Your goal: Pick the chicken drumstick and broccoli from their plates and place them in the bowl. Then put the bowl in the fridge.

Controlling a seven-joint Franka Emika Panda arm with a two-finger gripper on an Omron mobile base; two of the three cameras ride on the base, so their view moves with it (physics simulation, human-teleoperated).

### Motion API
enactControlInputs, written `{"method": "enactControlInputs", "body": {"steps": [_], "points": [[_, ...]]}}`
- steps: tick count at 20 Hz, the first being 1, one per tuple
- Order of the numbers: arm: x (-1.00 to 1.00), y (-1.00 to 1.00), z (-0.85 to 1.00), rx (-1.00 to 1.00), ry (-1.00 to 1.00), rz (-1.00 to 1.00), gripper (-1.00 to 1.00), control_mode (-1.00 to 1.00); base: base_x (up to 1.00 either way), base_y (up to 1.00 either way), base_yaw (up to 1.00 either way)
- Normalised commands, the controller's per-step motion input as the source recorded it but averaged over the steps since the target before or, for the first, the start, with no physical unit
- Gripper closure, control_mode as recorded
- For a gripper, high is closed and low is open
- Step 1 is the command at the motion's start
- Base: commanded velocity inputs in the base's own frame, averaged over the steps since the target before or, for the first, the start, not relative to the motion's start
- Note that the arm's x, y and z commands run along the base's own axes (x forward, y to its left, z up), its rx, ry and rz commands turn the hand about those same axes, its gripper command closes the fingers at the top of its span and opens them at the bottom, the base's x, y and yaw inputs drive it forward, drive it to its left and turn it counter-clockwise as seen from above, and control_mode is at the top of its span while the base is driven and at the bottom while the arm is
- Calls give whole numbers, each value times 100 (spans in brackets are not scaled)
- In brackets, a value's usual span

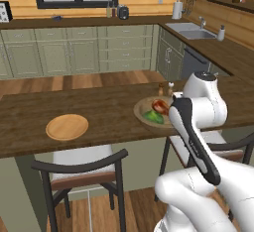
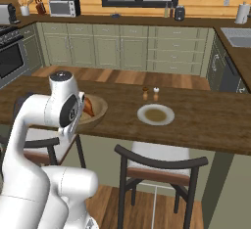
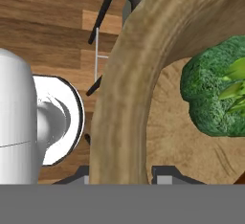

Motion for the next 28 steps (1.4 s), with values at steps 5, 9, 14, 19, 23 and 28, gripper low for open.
{"method": "enactControlInputs", "body": {"steps": [5,9,14,19,23,28], "points": [[-19,0,41,-2,0,2,100,-100,0,0,0],[1,0,18,0,1,0,100,-100,0,0,0],[0,0,0,0,0,0,100,-100,0,0,0],[0,0,0,0,0,0,100,-100,0,0,0],[0,0,0,0,0,0,100,-100,0,0,0],[-3,0,0,0,0,0,100,100,-37,0,0]]}}
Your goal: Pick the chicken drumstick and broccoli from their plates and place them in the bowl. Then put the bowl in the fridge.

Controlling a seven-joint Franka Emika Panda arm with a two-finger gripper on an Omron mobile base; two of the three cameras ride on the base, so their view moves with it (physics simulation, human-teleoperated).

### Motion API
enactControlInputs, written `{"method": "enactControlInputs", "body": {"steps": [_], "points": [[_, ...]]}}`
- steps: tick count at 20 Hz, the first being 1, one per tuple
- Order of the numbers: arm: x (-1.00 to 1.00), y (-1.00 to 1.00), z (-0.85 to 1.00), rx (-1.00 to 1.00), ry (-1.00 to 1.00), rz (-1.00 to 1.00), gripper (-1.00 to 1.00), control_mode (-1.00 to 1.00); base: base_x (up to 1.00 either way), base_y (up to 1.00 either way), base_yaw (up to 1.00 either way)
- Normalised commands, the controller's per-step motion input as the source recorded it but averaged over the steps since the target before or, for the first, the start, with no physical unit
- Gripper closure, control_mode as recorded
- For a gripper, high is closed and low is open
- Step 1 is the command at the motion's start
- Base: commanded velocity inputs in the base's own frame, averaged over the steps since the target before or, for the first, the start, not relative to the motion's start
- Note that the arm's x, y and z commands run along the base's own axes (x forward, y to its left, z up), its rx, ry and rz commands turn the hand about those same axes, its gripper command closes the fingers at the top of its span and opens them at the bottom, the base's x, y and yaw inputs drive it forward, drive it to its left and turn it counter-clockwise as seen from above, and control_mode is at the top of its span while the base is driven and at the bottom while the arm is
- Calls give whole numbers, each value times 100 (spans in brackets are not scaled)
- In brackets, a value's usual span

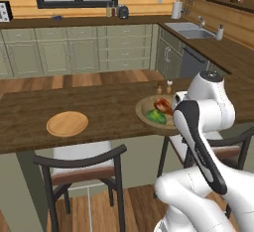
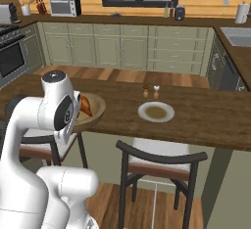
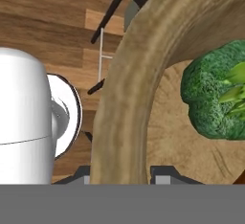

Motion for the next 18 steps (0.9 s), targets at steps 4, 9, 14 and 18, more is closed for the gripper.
{"method": "enactControlInputs", "body": {"steps": [4,9,14,18], "points": [[0,0,0,0,0,0,100,100,-100,11,0],[0,0,0,0,0,0,100,100,-100,46,1],[0,0,0,0,0,0,100,100,-47,97,6],[0,0,0,0,0,0,100,100,0,100,0]]}}
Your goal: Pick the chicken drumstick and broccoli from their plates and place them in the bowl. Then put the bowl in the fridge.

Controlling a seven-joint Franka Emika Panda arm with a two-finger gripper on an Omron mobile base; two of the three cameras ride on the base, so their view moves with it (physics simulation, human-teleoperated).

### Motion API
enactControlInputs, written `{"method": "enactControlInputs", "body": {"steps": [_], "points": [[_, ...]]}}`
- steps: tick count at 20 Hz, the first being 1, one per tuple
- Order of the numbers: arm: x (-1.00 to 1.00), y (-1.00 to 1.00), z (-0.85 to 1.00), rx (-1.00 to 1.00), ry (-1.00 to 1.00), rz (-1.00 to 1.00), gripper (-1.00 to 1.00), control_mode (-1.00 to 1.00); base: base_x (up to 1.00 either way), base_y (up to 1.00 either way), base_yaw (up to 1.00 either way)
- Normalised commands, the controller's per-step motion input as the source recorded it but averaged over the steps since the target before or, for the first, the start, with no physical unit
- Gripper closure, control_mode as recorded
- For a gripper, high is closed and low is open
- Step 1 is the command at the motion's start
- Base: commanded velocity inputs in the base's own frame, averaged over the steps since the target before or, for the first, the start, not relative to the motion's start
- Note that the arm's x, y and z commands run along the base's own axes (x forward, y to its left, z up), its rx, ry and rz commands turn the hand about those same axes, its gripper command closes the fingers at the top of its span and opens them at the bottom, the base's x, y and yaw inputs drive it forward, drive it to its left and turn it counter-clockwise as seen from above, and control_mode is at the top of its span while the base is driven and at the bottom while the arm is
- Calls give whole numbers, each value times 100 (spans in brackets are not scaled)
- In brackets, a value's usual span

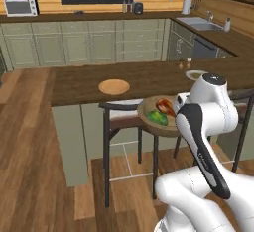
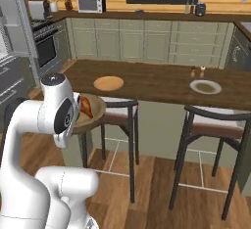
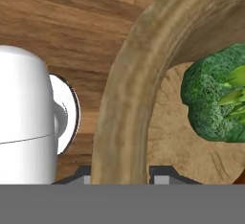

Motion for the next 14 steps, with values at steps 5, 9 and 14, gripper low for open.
{"method": "enactControlInputs", "body": {"steps": [5,9,14], "points": [[0,0,0,0,0,0,100,100,5,100,0],[0,0,0,0,0,0,100,100,26,100,0],[0,0,0,0,0,0,100,100,61,100,-8]]}}
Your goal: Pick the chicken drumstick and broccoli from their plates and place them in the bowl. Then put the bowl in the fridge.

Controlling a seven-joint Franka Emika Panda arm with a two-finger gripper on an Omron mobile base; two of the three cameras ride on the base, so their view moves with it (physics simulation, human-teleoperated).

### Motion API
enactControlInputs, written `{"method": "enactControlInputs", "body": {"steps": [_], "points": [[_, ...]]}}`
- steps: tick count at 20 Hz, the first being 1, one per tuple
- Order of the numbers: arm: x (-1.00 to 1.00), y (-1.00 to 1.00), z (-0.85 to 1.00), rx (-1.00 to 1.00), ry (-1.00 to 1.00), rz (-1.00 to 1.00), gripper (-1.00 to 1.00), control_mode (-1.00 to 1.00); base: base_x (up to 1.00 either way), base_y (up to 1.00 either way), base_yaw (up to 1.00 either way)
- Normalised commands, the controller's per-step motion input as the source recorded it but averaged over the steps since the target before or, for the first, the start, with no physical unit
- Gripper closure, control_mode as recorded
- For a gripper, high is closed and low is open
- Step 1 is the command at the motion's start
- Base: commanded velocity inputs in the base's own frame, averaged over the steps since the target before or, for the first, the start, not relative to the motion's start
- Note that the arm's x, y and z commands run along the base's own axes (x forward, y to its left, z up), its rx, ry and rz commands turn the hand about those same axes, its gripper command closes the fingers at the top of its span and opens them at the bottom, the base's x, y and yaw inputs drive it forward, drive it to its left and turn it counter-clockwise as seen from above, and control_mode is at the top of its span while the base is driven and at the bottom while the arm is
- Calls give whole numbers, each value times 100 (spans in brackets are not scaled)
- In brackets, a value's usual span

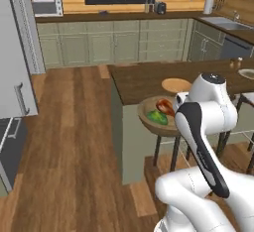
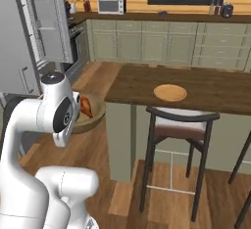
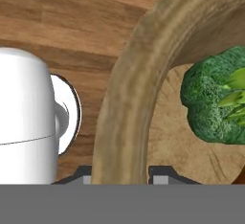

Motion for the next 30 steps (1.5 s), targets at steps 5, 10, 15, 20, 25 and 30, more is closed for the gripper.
{"method": "enactControlInputs", "body": {"steps": [5,10,15,20,25,30], "points": [[0,0,0,0,0,0,100,100,82,100,-16],[0,0,0,0,0,0,100,100,82,100,-19],[0,0,0,0,0,0,100,100,77,70,-17],[0,0,0,0,0,0,100,100,69,5,-10],[0,0,0,0,0,0,100,100,68,-26,-3],[0,0,0,0,0,0,100,100,77,-39,0]]}}
